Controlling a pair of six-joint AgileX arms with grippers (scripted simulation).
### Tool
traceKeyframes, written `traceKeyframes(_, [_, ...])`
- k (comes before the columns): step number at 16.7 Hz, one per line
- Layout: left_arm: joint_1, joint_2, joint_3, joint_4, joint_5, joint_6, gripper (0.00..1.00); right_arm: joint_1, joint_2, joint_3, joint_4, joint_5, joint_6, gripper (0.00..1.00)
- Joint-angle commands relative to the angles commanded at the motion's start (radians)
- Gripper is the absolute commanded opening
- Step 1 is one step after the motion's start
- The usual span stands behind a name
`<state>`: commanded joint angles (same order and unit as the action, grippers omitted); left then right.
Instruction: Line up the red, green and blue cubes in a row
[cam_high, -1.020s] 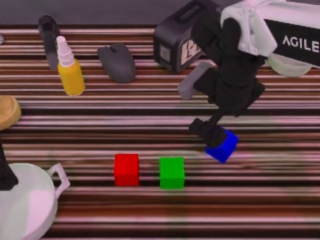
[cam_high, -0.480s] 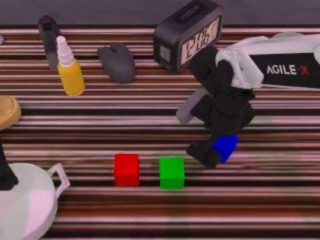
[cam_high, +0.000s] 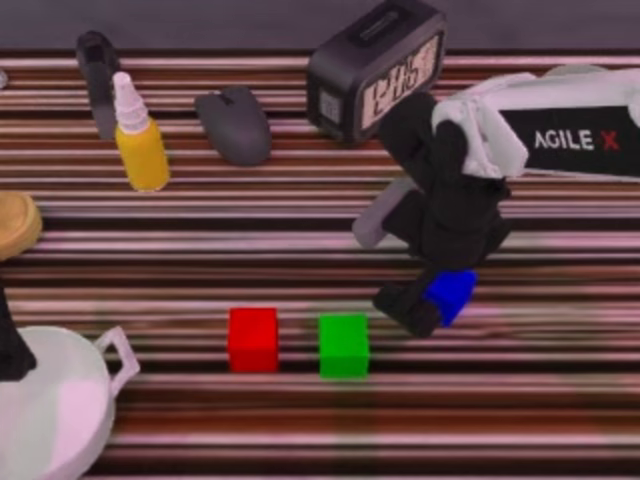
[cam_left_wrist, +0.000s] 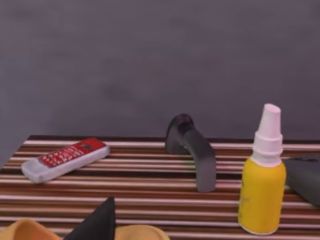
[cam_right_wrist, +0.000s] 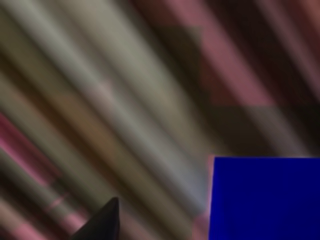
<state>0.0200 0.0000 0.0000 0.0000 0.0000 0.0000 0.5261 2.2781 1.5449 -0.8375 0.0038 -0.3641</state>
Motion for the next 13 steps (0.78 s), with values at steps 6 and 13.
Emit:
traceKeyframes(6, [0.000, 0.000, 0.000, 0.000, 0.000, 0.000, 1.00, 0.000, 0.000, 0.000, 0.000, 0.000, 0.000, 0.25])
traceKeyframes(13, [0.000, 0.000, 0.000, 0.000, 0.000, 0.000, 1.00, 0.000, 0.000, 0.000, 0.000, 0.000, 0.000, 0.00])
